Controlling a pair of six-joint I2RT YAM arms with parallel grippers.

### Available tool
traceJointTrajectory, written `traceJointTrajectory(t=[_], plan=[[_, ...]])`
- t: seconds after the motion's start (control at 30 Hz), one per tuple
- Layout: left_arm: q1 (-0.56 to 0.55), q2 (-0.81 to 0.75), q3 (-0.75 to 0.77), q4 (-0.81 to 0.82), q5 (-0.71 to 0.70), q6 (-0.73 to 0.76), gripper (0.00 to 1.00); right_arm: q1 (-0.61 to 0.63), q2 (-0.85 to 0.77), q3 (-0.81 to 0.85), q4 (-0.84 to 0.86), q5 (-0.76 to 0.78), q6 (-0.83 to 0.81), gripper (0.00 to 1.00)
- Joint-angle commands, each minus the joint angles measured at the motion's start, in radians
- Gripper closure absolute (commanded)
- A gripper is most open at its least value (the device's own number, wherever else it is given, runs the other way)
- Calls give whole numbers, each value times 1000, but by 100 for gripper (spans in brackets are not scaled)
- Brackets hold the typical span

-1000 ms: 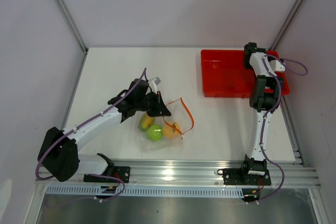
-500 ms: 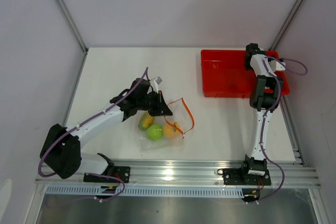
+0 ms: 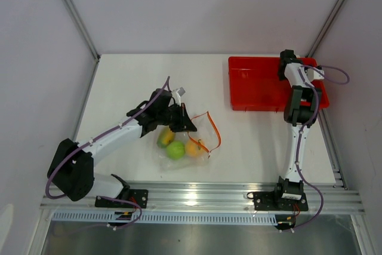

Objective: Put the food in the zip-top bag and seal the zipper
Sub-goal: Pick up the fake fruit from the bin.

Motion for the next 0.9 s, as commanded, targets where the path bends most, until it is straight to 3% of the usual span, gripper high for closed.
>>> traceJointTrajectory(t=[0.0,0.13,0.23,0.33,0.5,0.67,0.87], plan=[[-4,5,39,41,28,-15,99,-11,5,41,25,67,-23,36],[-5,-1,33,44,29,-20,99,-11,-9,24,81,59,-96,50],[-5,-13,26,46,29,-23,99,-9,-26,-6,117,44,-125,71],[-5,-36,11,43,25,-24,99,-9,-46,-28,120,25,-130,100],[-4,-78,-13,35,12,-30,99,17,-101,-46,143,21,-182,100],[-4,-111,-26,4,-8,-43,99,54,-225,-189,353,1,-450,100],[-5,-162,-23,-45,-45,-41,100,86,-420,-371,564,-194,-703,100]])
